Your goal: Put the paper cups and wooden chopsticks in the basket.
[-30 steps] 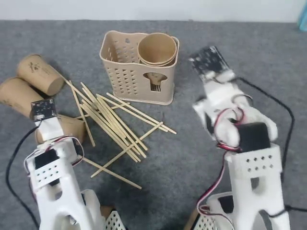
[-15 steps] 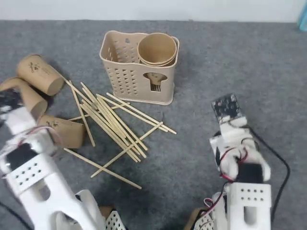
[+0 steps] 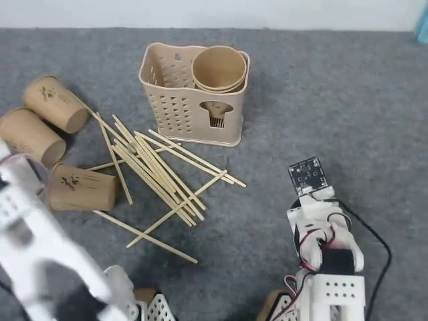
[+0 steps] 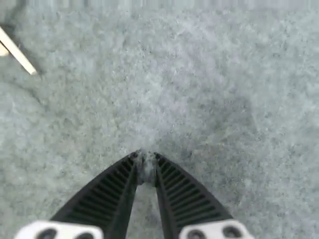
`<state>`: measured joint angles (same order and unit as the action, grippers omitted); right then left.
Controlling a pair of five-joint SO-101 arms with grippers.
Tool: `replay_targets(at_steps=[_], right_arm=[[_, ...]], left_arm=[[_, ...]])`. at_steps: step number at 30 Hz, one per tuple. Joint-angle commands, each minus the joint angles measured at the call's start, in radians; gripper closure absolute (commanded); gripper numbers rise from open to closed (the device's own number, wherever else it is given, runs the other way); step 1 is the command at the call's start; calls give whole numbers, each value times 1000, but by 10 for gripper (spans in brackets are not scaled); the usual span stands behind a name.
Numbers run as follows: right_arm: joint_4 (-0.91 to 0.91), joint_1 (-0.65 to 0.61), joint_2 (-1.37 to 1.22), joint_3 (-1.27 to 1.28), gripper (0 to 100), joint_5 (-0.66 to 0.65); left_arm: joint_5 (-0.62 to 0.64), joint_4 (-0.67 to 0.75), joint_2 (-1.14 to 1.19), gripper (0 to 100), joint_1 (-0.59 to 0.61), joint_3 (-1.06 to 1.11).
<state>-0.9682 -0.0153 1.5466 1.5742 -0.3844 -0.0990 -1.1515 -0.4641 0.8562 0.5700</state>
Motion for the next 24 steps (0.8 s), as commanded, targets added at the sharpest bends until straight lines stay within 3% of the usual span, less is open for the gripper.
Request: replay_targets(at_steps=[1,10,24], right_arm=[[-33,5,88,-3,991,-12],[-137,4,265,32,991,-41],[-131,4,269,38,991,-48]], left_arm=[[-9,-109,341,928,0,-228],[-9,-304,658,881,-66,-526],[-8,-578,439,882,-367,-475]])
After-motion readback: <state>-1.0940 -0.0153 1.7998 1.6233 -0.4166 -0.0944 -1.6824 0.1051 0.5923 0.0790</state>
